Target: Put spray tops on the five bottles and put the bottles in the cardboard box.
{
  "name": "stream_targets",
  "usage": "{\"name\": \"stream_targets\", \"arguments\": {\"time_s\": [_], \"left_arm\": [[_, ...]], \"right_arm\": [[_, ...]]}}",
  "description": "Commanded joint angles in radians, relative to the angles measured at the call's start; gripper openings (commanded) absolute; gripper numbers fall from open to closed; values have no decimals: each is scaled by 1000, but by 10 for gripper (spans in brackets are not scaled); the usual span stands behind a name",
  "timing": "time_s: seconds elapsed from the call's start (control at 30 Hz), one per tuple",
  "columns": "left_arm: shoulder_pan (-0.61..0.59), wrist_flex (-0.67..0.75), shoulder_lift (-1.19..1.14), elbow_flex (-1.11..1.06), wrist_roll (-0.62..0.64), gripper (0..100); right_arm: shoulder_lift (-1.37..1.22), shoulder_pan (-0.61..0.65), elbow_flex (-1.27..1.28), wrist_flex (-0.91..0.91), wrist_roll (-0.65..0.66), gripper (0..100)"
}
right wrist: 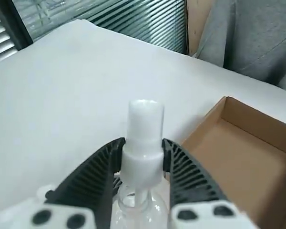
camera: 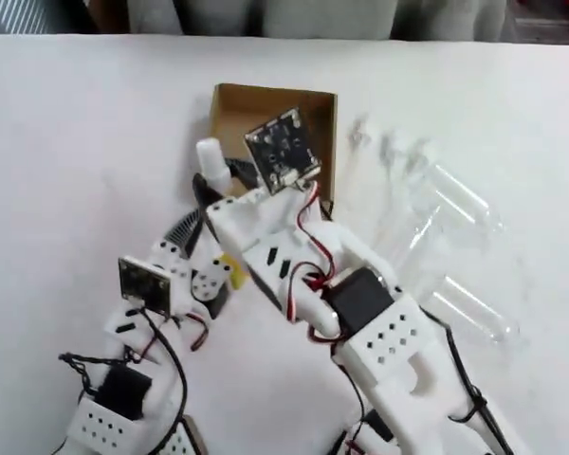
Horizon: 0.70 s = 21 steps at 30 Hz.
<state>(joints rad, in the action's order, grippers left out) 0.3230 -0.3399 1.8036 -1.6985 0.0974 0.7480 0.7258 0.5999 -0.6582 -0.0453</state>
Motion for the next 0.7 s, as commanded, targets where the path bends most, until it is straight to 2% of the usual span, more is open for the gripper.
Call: {"name": "stream_targets", "arguments": {"time_s": [0.0, 0.2, 0.4, 0.67], "left_arm": [[2, 2, 25, 5, 12, 24], [2, 2, 25, 5, 12, 24], [2, 2, 25, 5, 12, 24], [2, 2, 25, 5, 12, 24]], "right_arm": [[48, 7, 2, 12, 0, 43], [54, 7, 8, -53, 0, 174], [56, 13, 3, -45, 0, 176], [70, 87, -49, -117, 6, 180]]}}
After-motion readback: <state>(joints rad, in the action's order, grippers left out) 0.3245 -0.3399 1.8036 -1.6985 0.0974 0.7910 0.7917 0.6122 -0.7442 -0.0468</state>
